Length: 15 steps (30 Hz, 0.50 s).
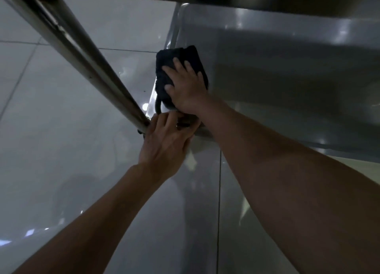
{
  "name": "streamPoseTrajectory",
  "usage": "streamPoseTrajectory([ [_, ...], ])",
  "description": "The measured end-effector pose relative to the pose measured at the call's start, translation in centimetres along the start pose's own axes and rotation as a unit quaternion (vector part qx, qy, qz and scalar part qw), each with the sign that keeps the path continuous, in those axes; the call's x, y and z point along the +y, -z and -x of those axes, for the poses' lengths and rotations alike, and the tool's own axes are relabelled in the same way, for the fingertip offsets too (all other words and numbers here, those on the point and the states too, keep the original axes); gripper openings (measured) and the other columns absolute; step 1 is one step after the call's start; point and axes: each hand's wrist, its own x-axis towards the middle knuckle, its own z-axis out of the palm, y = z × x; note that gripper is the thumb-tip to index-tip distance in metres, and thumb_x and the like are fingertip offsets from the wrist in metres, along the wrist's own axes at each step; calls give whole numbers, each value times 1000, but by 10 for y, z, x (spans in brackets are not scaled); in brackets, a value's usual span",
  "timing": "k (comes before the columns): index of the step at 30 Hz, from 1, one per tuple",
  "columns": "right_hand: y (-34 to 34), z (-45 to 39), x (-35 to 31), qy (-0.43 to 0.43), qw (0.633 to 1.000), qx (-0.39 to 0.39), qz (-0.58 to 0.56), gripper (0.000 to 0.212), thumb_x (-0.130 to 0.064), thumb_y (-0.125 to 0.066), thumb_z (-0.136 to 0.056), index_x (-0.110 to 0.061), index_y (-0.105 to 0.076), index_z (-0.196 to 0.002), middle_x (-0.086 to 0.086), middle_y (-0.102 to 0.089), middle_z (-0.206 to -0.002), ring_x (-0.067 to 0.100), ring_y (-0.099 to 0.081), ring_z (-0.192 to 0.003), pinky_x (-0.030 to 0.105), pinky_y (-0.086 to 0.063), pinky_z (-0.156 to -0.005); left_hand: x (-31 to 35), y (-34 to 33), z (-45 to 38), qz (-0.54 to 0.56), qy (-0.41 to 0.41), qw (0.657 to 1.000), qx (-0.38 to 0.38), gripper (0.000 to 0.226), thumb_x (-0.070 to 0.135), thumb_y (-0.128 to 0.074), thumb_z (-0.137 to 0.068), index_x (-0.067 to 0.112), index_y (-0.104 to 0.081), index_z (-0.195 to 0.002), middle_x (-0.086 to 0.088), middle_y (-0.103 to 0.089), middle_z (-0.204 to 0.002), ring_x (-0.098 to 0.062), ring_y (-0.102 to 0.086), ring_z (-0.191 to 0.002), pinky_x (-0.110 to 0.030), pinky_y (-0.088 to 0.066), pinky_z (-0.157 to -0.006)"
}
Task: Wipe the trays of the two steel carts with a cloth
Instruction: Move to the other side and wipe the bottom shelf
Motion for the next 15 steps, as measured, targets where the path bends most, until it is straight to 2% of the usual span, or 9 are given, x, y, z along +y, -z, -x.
streamPoseTrajectory([
  [5,1,-13,-3,13,1000,-13,-11,55,-38,-34,-103,-38,-19,-156,-3,2,-168,23,4,-153,51,0,-120,-11,5,-3,-4,7,1000,-19,44,33,-51,-98,25,-56,-141,-13,-54,-127,-32,-49,-108,-49,-43,-100],
  [9,2,-1,15,-4,1000,25,-14,53,-41,-32,-103,-41,-22,-155,-4,1,-168,22,4,-153,49,1,-121,-13,5,-2,1,0,1000,-19,47,40,-54,-94,24,-58,-138,-10,-56,-118,-29,-49,-106,-48,-46,-97],
  [12,9,6,47,-42,998,45,-7,54,-44,-29,-101,-44,-21,-154,-7,2,-167,21,6,-153,49,3,-121,-8,9,-9,26,21,999,-14,44,46,-44,-95,27,-66,-129,-8,-59,-110,-29,-54,-101,-45,-47,-91],
  [15,22,12,92,-81,995,52,2,56,-50,-26,-97,-47,-19,-153,-10,3,-167,20,6,-153,48,3,-120,7,16,-29,44,67,996,-27,34,47,-46,-98,31,-72,-111,-3,-59,-109,-27,-55,-104,-45,-47,-86],
])
